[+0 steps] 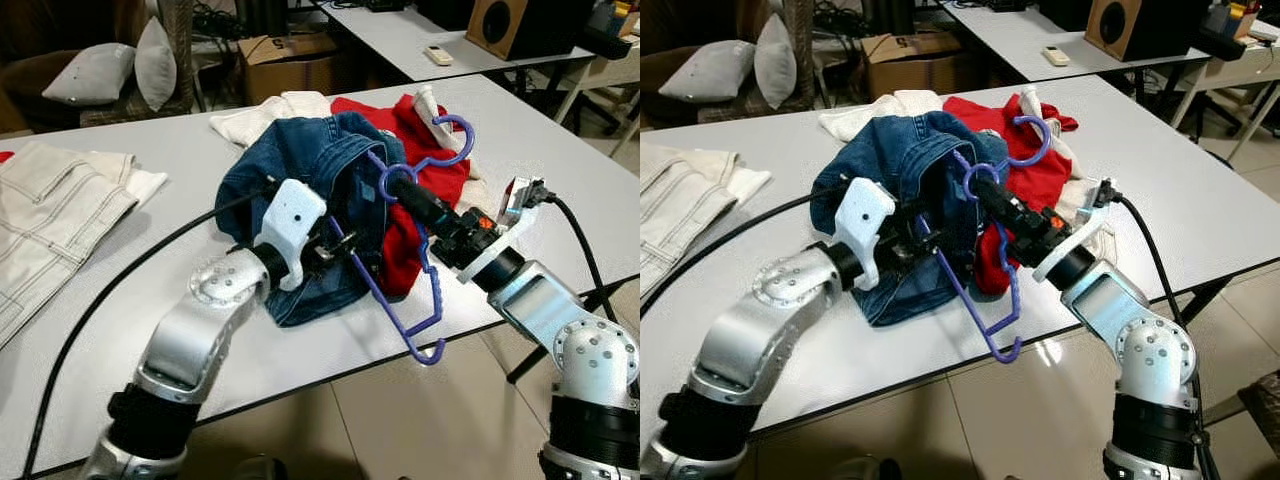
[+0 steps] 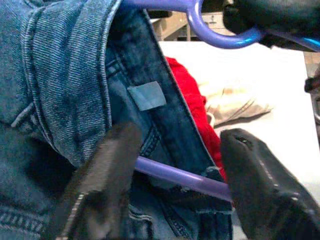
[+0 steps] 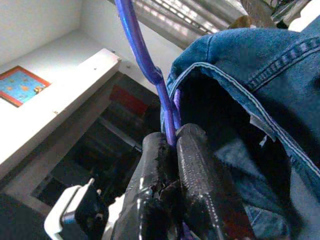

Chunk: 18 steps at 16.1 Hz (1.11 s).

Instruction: Hang hanger

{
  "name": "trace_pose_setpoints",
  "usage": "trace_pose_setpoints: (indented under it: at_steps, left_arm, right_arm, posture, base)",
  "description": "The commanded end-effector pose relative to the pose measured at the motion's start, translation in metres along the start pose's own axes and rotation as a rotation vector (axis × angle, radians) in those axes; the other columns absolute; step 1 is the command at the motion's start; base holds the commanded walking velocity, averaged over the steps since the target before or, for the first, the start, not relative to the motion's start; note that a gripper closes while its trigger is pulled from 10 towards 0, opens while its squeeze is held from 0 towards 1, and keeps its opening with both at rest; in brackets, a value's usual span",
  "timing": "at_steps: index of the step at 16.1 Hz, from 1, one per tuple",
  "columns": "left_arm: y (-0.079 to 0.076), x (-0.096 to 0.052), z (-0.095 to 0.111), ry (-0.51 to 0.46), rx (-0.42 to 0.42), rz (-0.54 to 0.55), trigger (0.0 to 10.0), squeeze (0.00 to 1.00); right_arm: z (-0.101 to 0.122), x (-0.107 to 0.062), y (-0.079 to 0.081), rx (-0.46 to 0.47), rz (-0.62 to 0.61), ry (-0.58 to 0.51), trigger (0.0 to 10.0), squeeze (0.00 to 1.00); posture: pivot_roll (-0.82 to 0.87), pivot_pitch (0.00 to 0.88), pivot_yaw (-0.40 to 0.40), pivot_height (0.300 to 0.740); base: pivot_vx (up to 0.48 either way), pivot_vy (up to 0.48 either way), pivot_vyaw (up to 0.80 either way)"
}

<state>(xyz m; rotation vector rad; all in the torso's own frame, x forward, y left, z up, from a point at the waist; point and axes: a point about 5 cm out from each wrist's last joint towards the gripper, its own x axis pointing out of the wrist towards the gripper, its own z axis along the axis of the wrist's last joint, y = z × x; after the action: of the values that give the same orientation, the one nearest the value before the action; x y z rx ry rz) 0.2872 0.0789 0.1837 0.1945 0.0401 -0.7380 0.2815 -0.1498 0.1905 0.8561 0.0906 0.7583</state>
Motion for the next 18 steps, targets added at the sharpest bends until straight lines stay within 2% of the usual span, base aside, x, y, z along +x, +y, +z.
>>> trace_pose_setpoints:
  at_steps: [1, 2, 4, 5, 6, 9, 10, 11, 12, 13, 16, 17, 18]
  left_arm:
    - [0.010, -0.002, -0.005, 0.045, 0.013, 0.110, 10.0, 1.00]
    - [0.006, -0.002, -0.001, 0.024, 0.013, 0.076, 10.0, 1.00]
    - [-0.008, -0.006, 0.007, -0.020, -0.009, -0.090, 10.0, 1.00]
    - [-0.010, -0.014, 0.008, -0.026, -0.020, -0.185, 10.0, 1.00]
    - [-0.005, -0.020, 0.011, -0.045, -0.039, -0.203, 10.0, 1.00]
    - [0.008, -0.028, 0.018, -0.088, -0.057, -0.207, 10.0, 1.00]
    - [0.028, -0.023, 0.011, -0.009, -0.010, -0.041, 10.0, 0.93]
    - [0.031, -0.021, 0.007, 0.021, 0.010, 0.006, 10.0, 0.93]
    - [0.034, -0.018, 0.002, 0.045, 0.019, 0.058, 10.0, 0.47]
    - [0.030, -0.010, 0.001, 0.030, -0.014, 0.104, 10.0, 0.00]
    - [0.015, 0.006, 0.008, -0.034, -0.092, 0.104, 10.0, 0.00]
    - [0.014, 0.007, 0.009, -0.032, -0.093, 0.116, 10.0, 0.00]
    - [0.017, 0.011, 0.009, -0.033, -0.100, 0.176, 10.0, 0.00]
  right_arm:
    - [0.009, -0.001, 0.003, -0.002, 0.020, -0.026, 10.0, 0.00]
    - [0.008, -0.001, 0.003, -0.005, 0.016, -0.018, 10.0, 0.00]
    - [0.008, -0.001, 0.001, -0.005, 0.001, -0.006, 10.0, 0.00]
    - [0.007, 0.000, -0.002, -0.007, -0.022, -0.002, 10.0, 0.00]
    - [0.006, 0.000, -0.004, -0.014, -0.039, 0.008, 10.0, 0.00]
    - [0.004, 0.000, -0.007, -0.027, -0.058, 0.026, 10.0, 0.00]
    - [0.004, 0.002, -0.007, -0.035, -0.064, 0.032, 10.0, 0.00]
    - [0.004, 0.002, -0.007, -0.035, -0.063, 0.031, 10.0, 0.00]
    - [0.004, 0.003, -0.006, -0.034, -0.059, 0.029, 10.0, 0.00]
    - [0.005, 0.004, -0.005, -0.037, -0.053, 0.030, 10.0, 0.00]
    - [0.006, 0.005, -0.005, -0.043, -0.054, 0.034, 10.0, 0.00]
    - [0.006, 0.005, -0.005, -0.044, -0.054, 0.034, 10.0, 0.00]
    - [0.006, 0.005, -0.004, -0.046, -0.051, 0.027, 10.0, 0.00]
  posture:
    - [-0.09, 0.000, -0.013, 0.740]
    - [-0.09, 0.000, -0.013, 0.740]
    - [-0.09, 0.000, -0.013, 0.740]
    - [-0.09, 0.000, -0.012, 0.740]
    - [-0.09, 0.000, -0.011, 0.740]
    - [-0.08, 0.000, -0.012, 0.740]
    - [-0.08, 0.000, -0.014, 0.740]
    - [-0.08, 0.000, -0.014, 0.740]
    - [-0.08, 0.000, -0.014, 0.740]
    - [-0.09, 0.000, -0.015, 0.740]
    - [-0.09, 0.000, -0.016, 0.740]
    - [-0.09, 0.000, -0.016, 0.740]
    - [-0.09, 0.000, -0.009, 0.740]
  base:
    - [0.000, 0.000, 0.00]
    - [0.000, 0.000, 0.00]
    - [0.000, 0.000, 0.00]
    - [0.000, 0.000, 0.00]
    - [0.000, 0.000, 0.00]
    - [0.000, 0.000, 0.00]
    - [0.000, 0.000, 0.00]
    - [0.000, 0.000, 0.00]
    - [0.000, 0.000, 0.00]
    - [0.000, 0.000, 0.00]
    - [0.000, 0.000, 0.00]
    - [0.000, 0.000, 0.00]
    - [0.000, 0.000, 0.00]
